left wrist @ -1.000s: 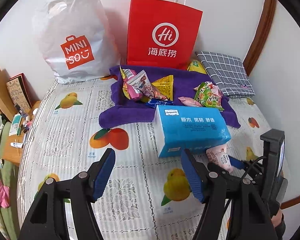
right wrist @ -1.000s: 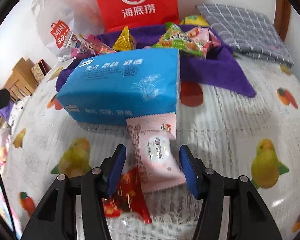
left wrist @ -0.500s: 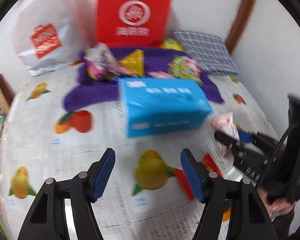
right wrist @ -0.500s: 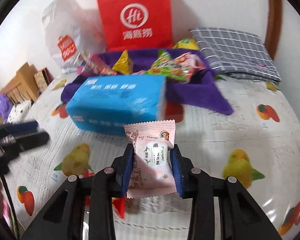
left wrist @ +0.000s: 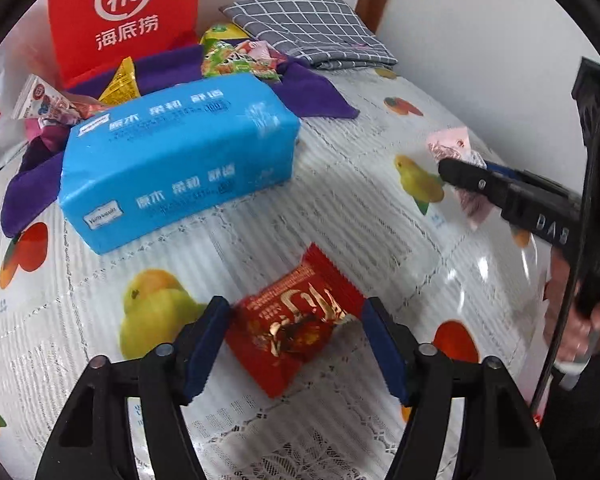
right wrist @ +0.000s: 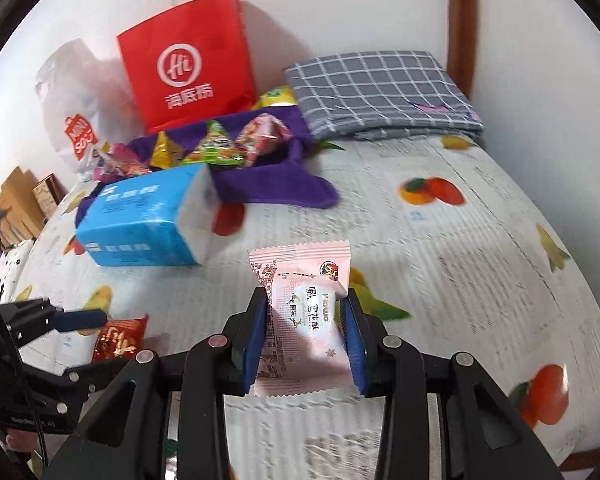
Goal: Organize snacks
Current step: 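Grasp the red packet with the left tool while the right tool lifts the pink-white packet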
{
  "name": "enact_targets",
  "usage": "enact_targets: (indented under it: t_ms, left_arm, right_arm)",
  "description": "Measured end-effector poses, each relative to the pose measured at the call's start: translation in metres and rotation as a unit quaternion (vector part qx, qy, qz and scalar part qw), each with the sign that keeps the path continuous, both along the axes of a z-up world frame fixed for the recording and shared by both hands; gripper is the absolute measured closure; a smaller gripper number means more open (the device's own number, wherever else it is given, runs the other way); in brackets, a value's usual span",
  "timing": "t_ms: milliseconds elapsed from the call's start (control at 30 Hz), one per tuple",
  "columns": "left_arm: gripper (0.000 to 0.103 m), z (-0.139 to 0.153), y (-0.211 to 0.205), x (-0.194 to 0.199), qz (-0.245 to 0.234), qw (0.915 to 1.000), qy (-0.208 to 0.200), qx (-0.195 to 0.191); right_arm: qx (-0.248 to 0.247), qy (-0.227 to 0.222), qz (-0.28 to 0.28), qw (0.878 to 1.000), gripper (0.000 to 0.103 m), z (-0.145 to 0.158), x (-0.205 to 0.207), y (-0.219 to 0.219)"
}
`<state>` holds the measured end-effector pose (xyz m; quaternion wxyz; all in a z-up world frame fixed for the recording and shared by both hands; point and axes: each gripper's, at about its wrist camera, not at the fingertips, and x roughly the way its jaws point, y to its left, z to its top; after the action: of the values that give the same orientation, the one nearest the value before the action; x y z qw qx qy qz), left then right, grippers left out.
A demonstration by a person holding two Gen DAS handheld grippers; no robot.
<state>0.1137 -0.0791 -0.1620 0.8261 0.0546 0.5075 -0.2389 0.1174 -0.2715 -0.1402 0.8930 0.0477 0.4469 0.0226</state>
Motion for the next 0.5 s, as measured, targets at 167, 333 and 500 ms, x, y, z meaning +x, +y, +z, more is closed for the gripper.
enact_targets:
  t_ms: [167, 333, 500]
  left_arm:
    - [0.04, 0.002, -0.002, -0.006, -0.014, 0.9998, -0.013, 0.004]
    - [0.063, 0.011, -0.001, -0.011, -0.018, 0.9992, -0.033, 0.011]
    - [0.068, 0.015, 0.014, -0.005, 0.0, 0.9997, -0.026, -0.004]
  right_arm:
    - [0.004, 0.011, -0.012, 1.0, 0.067, -0.009, -0.001, -0.011]
    - [0.002, 0.009, -0.001, 1.0, 0.067, -0.007, 0.003, -0.004]
    - [-0.001, -0.002, 0.015, 1.0, 0.067, 0.002, 0.009, 0.007]
